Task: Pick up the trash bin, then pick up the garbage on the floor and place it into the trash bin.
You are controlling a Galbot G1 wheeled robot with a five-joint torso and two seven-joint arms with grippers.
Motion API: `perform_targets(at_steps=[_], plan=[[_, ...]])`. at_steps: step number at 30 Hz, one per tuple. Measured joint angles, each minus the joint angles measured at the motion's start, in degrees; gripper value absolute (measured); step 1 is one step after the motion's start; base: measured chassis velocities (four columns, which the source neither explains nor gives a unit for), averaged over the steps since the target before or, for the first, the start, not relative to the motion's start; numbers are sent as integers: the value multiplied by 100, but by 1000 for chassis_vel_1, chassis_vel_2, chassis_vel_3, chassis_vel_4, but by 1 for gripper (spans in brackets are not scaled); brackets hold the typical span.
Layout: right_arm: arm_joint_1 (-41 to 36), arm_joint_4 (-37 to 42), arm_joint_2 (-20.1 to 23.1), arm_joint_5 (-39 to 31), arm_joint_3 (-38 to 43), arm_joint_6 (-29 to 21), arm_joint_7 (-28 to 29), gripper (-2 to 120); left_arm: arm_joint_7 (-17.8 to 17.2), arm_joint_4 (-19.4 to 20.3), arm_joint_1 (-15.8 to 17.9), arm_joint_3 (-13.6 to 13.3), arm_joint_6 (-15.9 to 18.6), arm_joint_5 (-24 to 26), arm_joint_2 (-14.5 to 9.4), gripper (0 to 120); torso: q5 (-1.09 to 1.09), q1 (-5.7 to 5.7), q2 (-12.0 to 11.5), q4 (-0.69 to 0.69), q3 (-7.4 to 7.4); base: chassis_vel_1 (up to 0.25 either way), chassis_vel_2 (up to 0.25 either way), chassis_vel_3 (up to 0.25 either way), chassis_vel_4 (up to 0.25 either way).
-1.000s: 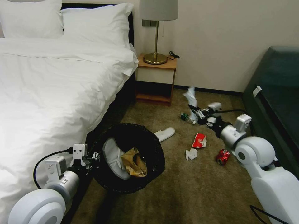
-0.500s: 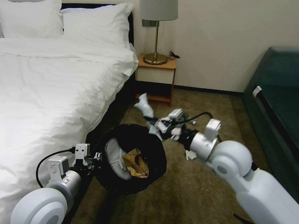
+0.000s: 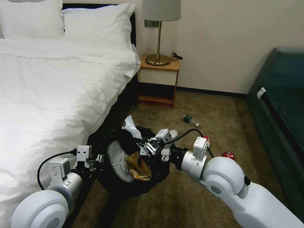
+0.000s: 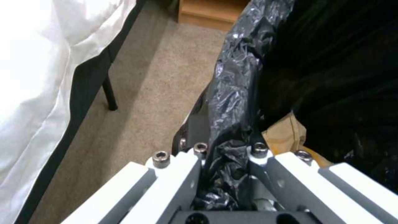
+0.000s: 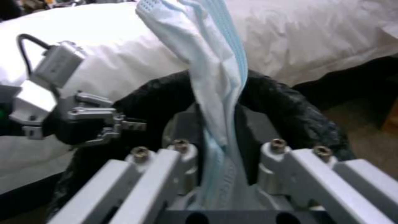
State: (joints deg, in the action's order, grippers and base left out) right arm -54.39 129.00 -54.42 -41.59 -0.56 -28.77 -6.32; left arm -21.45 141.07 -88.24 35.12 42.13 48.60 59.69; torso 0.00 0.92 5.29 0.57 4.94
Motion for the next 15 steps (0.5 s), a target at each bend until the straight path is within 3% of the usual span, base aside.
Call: perform_targets(at_steps=[2, 4, 7, 9, 15], plan=[[12, -10, -11, 18, 9, 4, 11, 26, 0, 0, 0, 0, 0, 2, 0, 2, 0, 0, 0, 0, 0, 0, 0, 0, 0], [59, -42, -38, 146, 46, 52, 1, 40, 0, -6, 3, 2, 0, 4, 8, 2, 0, 0, 0, 0, 0, 0, 0, 0, 0], [65, -52, -40, 240, 61, 84, -30, 45, 0, -12, 10, 2, 0, 4, 14, 2, 0, 0, 0, 0, 0, 0, 0, 0, 0], [65, -56, -37, 422, 86, 159, -86, 60, -2, -26, 40, 2, 0, 7, 25, 2, 0, 0, 0, 0, 0, 0, 0, 0, 0], [62, -82, -37, 642, 115, 293, -129, 73, -2, -30, 51, 12, 0, 15, 26, 2, 0, 0, 0, 0, 0, 0, 0, 0, 0]])
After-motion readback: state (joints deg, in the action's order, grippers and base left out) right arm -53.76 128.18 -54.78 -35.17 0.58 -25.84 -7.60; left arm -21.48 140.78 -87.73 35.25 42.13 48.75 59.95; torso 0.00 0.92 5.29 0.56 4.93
